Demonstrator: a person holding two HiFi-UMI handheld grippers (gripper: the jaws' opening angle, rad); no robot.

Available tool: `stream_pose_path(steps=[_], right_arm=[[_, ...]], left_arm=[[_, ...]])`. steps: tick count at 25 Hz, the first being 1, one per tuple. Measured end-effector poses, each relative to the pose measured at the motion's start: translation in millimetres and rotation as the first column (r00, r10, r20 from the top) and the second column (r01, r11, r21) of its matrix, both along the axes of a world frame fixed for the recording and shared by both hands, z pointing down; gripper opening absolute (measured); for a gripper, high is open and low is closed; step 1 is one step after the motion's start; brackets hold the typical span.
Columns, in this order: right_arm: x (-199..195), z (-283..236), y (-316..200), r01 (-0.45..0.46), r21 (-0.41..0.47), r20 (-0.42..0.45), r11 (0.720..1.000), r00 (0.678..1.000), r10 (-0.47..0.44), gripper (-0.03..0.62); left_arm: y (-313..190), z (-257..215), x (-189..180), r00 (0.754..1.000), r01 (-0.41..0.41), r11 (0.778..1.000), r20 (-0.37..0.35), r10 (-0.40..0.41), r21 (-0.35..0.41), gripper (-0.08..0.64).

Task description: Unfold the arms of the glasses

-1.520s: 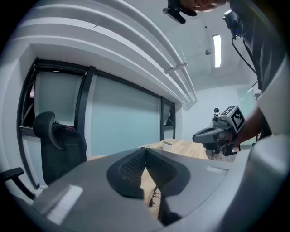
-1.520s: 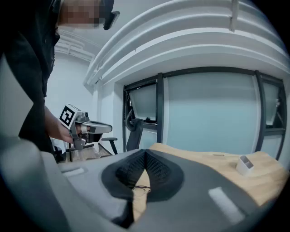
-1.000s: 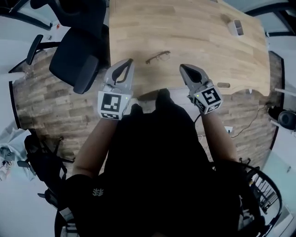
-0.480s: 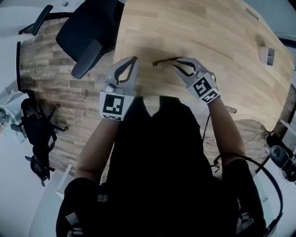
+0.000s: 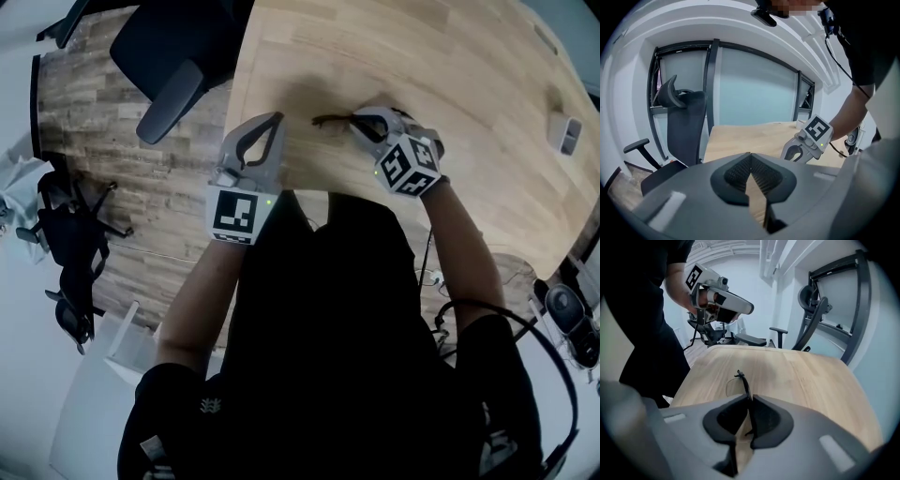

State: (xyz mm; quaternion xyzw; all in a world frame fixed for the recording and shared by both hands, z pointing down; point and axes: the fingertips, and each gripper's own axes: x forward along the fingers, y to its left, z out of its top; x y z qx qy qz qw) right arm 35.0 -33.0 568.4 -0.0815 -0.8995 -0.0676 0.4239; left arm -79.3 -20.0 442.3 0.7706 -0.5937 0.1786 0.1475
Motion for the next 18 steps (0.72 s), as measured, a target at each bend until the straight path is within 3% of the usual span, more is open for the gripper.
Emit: stream_pose_path(steps=[4,8,13,18], right_arm=[[-6.1,-16.2,0.9,-0.044,-0.002,0.052,0.999,0.998,0.045,0.029],[-7.1,-29.2,6.0,-0.077,-0.021,0.152,0.997,0.985,0.079,0.029],[-6.6,-40.6,5.7,-0.109,-0.039,0.224,0.993,0.968,0.115,0.029],[-2.6,-40.8,7.8,-0.128,-0.055,0.271,0.99,0.953,0.138,0.029]], left_arm=[[1.1,10.6,0.6,1.0,-0.027,0.999,-0.012,0.027,-0.031,0.012],[-0.5,27.5,17.2,0.992,-0.119,0.991,-0.061,0.114,-0.068,0.091],[-0.2,56.9,43.1,0.967,-0.242,0.961,-0.11,0.228,-0.133,0.187],[2.8,64.3,73.2,0.931,-0.342,0.928,-0.187,0.313,-0.149,0.19]])
